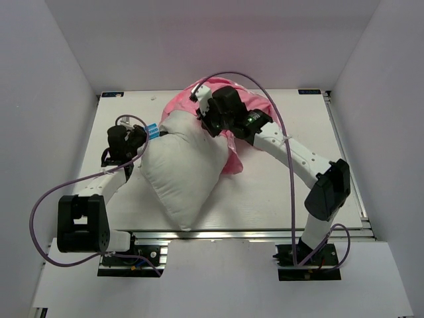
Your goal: Put the pillow into the pillowcase
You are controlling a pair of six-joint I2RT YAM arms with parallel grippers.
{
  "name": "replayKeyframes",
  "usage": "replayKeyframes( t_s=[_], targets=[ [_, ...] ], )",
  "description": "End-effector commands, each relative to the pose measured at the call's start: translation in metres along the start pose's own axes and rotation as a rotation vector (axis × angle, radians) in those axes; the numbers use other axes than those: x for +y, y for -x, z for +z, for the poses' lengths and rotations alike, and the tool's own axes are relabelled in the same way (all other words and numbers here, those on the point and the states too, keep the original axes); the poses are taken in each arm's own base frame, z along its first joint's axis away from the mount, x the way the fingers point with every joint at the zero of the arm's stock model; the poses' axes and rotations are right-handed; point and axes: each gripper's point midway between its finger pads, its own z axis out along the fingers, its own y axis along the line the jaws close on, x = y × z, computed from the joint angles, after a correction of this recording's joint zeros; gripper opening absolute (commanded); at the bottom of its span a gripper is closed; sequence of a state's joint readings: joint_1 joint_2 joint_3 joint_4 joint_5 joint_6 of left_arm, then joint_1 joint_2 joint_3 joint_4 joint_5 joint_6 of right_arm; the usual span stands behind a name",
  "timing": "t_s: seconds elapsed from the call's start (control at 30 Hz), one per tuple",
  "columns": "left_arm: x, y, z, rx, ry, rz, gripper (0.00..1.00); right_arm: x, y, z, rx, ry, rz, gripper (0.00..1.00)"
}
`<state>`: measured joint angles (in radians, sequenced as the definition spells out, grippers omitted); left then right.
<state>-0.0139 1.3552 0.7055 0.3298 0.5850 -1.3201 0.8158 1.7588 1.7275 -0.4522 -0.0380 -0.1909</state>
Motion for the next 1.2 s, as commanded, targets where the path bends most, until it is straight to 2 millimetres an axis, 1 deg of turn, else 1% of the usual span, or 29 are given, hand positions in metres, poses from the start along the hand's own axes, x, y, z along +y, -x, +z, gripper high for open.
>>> replayKeyframes(
  t_s=[0.0,0.03,0.07,0.1,0.13,0.17,0.2,0.23,0.27,0.3,0.33,0.37,0.43,0.47,0.5,0.53,0.57,0.6,0.63,0.67,0.7,0.73,0.77,0.8,0.83,0.9,1.0,1.03,1.17],
  targets=[
    [0.007,-0.014,-0.001,0.044,0.037,0.149,0.03,-0.04,0.121,-0.04,-0.385,-0.056,-0.016,0.0],
    [0.009,-0.011,0.0,0.042,0.056,0.186,0.1,-0.058,0.116,-0.038,-0.371,-0.084,-0.002,0.0],
    [-0.004,0.0,0.001,0.008,0.061,0.25,0.2,-0.074,0.105,-0.027,-0.339,-0.097,0.019,0.0],
    [0.007,0.003,-0.003,0.013,0.142,0.318,0.36,-0.101,0.093,-0.028,-0.314,-0.142,0.045,0.0],
    [0.003,0.01,-0.005,-0.007,0.174,0.366,0.43,-0.115,0.082,-0.025,-0.292,-0.16,0.06,0.0],
    [-0.024,0.031,-0.007,-0.088,0.183,0.449,0.49,-0.122,0.072,-0.023,-0.273,-0.168,0.066,0.0],
    [-0.022,0.035,-0.013,-0.092,0.248,0.473,0.52,-0.128,0.051,-0.015,-0.237,-0.174,0.081,0.0],
    [-0.03,0.046,-0.018,-0.12,0.272,0.57,0.59,-0.137,0.04,-0.016,-0.223,-0.189,0.089,0.0],
    [-0.059,0.065,-0.025,-0.208,0.281,0.645,0.67,-0.139,0.03,-0.014,-0.206,-0.194,0.083,0.0],
    [-0.06,0.07,-0.032,-0.212,0.326,0.704,0.68,-0.138,0.009,-0.006,-0.173,-0.193,0.09,0.0],
    [-0.07,0.076,-0.038,-0.241,0.338,0.747,0.69,-0.137,0.005,-0.007,-0.169,-0.191,0.09,0.0],
    [-0.092,0.077,-0.042,-0.267,0.321,0.807,0.7,-0.135,-0.001,-0.005,-0.161,-0.186,0.089,0.0],
    [-0.108,0.07,-0.046,-0.258,0.31,0.931,0.73,-0.13,-0.01,0.0,-0.147,-0.168,0.105,0.0],
    [-0.125,0.044,-0.04,-0.201,0.258,0.998,0.78,-0.13,-0.011,0.001,-0.144,-0.164,0.113,0.0],
    [-0.125,0.031,-0.033,-0.153,0.264,1.087,0.78,-0.129,-0.009,0.002,-0.146,-0.16,0.126,0.0],
    [-0.127,0.009,-0.025,-0.097,0.25,1.144,0.78,-0.129,-0.009,0.004,-0.141,-0.153,0.134,0.0],
    [-0.124,-0.041,-0.014,0.033,0.21,1.217,0.78,-0.13,-0.008,0.005,-0.138,-0.151,0.141,0.0],
    [-0.114,-0.061,-0.004,0.1,0.216,1.283,0.78,-0.13,-0.007,0.006,-0.138,-0.148,0.154,0.0],
    [-0.106,-0.099,0.0,0.161,0.22,1.354,0.78,-0.131,-0.004,0.008,-0.137,-0.143,0.161,0.0],
    [-0.093,-0.116,0.002,0.203,0.24,1.402,0.78,-0.132,-0.003,0.008,-0.138,-0.141,0.17,0.0],
    [-0.067,-0.128,0.005,0.252,0.286,1.466,0.78,-0.135,-0.003,0.007,-0.136,-0.141,0.179,0.0],
    [-0.051,-0.148,0.005,0.269,0.322,1.538,0.79,-0.135,-0.003,0.008,-0.137,-0.134,0.191,0.0],
    [-0.039,-0.154,0.007,0.272,0.345,1.577,0.79,-0.138,-0.002,0.005,-0.139,-0.136,0.197,0.0],
    [-0.028,-0.156,0.008,0.272,0.378,1.605,0.79,-0.137,-0.002,0.005,-0.138,-0.132,0.201,0.0],
    [-0.005,-0.156,0.007,0.275,0.449,1.644,0.79,-0.137,-0.001,0.002,-0.141,-0.126,0.203,0.0],
    [0.01,-0.149,0.011,0.228,0.506,1.668,0.79,-0.134,-0.004,-0.001,-0.136,-0.115,0.206,0.0],
    [0.017,-0.124,0.019,0.085,0.622,1.71,0.79,-0.132,-0.008,-0.004,-0.13,-0.11,0.212,0.0],
    [0.025,-0.114,0.022,0.044,0.694,1.737,0.79,-0.13,-0.011,-0.003,-0.124,-0.104,0.217,0.0],
    [0.047,-0.095,0.036,-0.037,0.888,1.812,0.77,-0.126,-0.013,-0.006,-0.123,-0.097,0.229,0.0]
  ],
)
